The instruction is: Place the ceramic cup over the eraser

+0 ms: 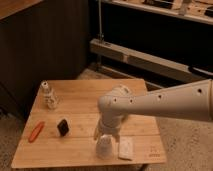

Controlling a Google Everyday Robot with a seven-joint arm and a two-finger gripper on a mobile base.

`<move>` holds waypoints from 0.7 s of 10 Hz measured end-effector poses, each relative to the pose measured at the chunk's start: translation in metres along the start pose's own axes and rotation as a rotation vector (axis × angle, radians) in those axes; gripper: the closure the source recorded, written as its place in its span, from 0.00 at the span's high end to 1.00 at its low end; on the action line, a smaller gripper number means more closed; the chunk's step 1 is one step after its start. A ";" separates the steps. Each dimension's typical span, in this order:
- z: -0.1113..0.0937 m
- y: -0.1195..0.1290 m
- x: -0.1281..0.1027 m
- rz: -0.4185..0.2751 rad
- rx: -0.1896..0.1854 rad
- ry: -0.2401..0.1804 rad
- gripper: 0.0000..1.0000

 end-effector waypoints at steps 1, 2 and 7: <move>0.003 0.000 0.000 0.000 -0.008 0.004 0.65; 0.006 0.001 0.000 -0.005 -0.017 0.005 0.65; 0.018 0.009 0.003 -0.036 -0.031 -0.001 0.65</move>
